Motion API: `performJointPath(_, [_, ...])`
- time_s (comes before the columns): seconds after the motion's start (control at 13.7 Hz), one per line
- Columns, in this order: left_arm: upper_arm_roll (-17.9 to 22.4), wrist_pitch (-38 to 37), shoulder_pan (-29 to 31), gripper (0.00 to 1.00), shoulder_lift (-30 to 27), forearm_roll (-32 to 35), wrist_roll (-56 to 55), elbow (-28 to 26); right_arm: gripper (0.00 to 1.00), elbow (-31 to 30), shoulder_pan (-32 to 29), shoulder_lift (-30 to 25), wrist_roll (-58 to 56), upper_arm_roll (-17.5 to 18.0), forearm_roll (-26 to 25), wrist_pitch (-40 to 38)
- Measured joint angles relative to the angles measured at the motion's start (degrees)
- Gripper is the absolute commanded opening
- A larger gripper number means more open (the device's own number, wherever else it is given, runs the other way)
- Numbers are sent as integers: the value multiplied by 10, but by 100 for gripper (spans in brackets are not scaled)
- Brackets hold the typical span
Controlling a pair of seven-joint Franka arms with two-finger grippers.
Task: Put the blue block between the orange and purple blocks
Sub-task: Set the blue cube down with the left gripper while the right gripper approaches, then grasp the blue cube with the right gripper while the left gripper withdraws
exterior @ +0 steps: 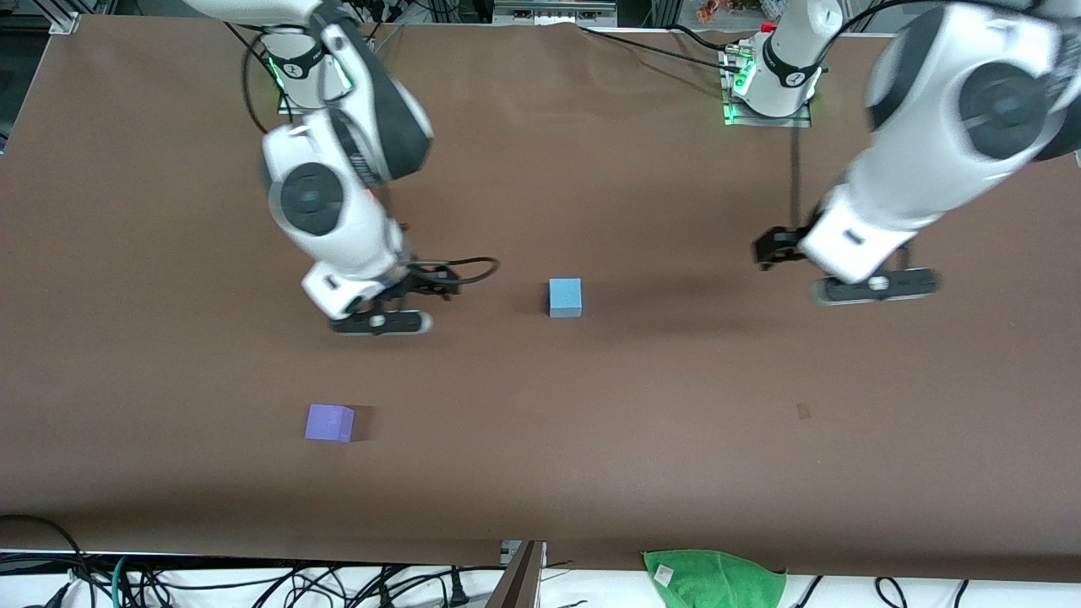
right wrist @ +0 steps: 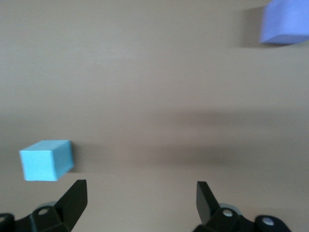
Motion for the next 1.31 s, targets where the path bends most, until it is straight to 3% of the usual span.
performJointPath(0.29, [1, -64, 81, 100, -16, 0, 99, 40, 100, 1, 61, 48, 78, 0, 0, 85])
performJointPath(0.51, [23, -65, 91, 100, -16, 0, 129, 37, 100, 1, 86, 74, 101, -1, 0, 141])
performJointPath(0.8, [56, 26, 66, 100, -76, 0, 177, -51, 100, 1, 127, 107, 141, -1, -1, 206])
performJointPath(0.95, [69, 37, 47, 100, -115, 0, 226, -87, 100, 1, 144, 123, 156, -2, -11, 228])
performJointPath(1.31, [81, 39, 40, 100, -134, 0, 244, -109, 100, 2, 157, 152, 166, -4, -31, 264])
